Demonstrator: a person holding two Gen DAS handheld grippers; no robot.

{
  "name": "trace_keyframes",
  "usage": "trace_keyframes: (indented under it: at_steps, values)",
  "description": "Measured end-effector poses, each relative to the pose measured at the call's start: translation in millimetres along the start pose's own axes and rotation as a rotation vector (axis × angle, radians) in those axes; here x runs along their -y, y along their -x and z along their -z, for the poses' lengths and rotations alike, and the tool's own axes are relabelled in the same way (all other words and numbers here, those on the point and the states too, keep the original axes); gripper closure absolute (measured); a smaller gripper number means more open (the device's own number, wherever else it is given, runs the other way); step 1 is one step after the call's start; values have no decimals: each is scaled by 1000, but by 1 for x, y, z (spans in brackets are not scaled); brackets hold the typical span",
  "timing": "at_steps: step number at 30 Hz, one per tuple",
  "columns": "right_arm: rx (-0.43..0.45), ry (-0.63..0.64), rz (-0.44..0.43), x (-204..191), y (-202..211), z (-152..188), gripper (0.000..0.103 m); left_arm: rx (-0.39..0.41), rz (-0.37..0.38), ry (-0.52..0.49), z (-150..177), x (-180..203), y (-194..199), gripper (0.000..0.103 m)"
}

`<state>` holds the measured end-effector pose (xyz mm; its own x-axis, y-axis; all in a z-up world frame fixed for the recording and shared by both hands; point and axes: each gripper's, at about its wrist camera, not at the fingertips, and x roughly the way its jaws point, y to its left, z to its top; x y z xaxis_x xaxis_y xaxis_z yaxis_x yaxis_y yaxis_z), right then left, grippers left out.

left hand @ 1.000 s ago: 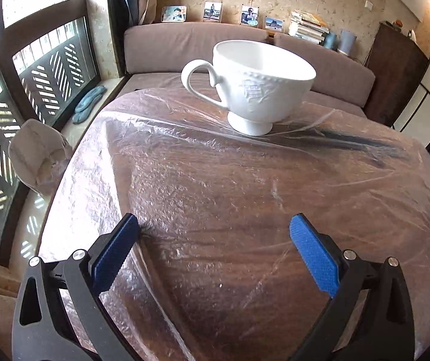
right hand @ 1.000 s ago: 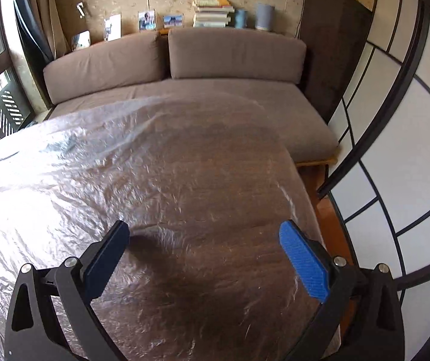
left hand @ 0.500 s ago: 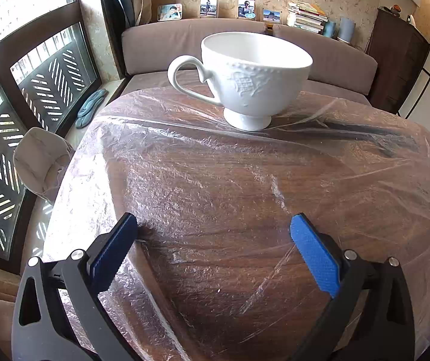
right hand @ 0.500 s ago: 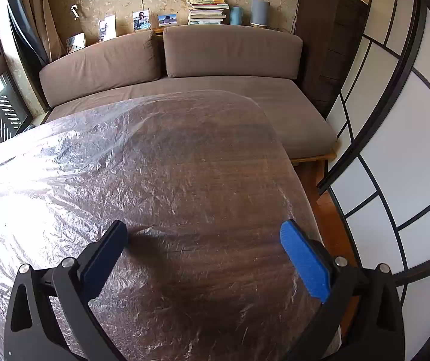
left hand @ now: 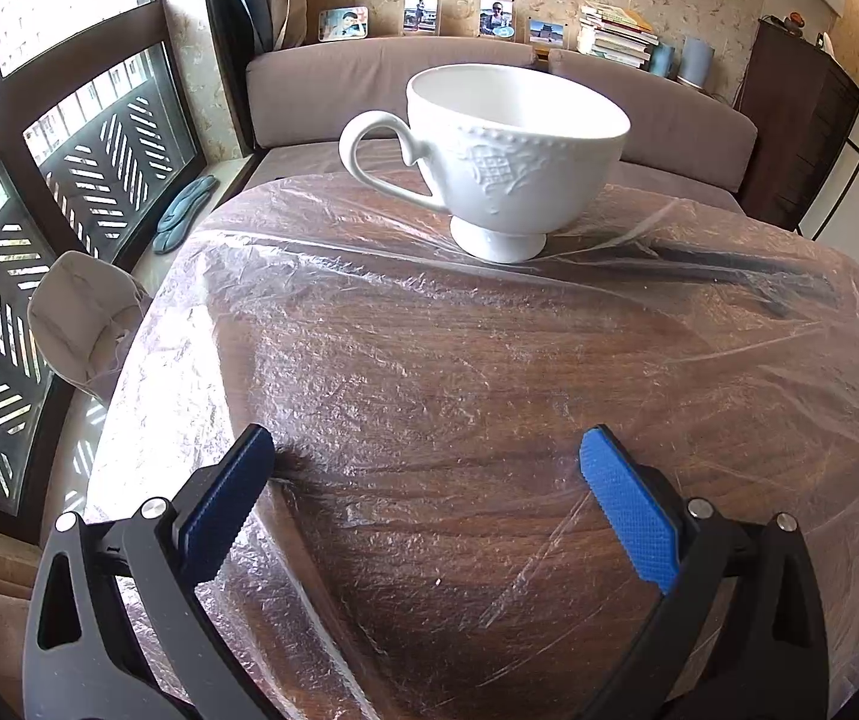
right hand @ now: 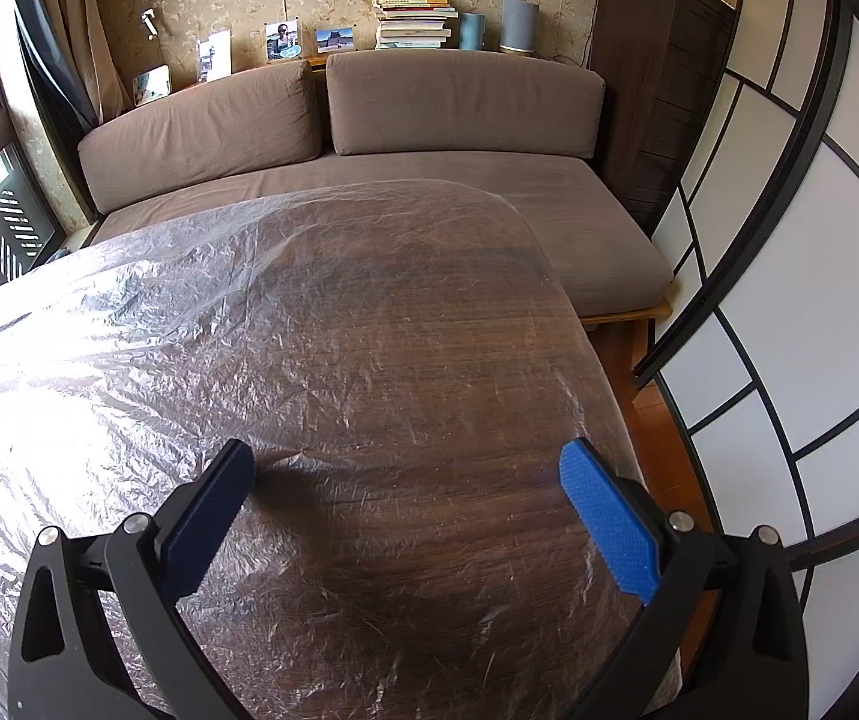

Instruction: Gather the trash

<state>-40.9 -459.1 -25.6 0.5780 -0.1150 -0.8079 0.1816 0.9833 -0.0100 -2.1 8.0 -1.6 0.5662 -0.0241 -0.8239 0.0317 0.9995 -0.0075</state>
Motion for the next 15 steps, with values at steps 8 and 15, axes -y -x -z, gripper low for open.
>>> trace_keyframes:
  at_steps: [8, 15]
  values:
    - [0, 0, 0, 0, 0, 0, 4, 0, 0, 1, 0, -1, -1, 1]
    - [0, 0, 0, 0, 0, 0, 4, 0, 0, 1, 0, -1, -1, 1]
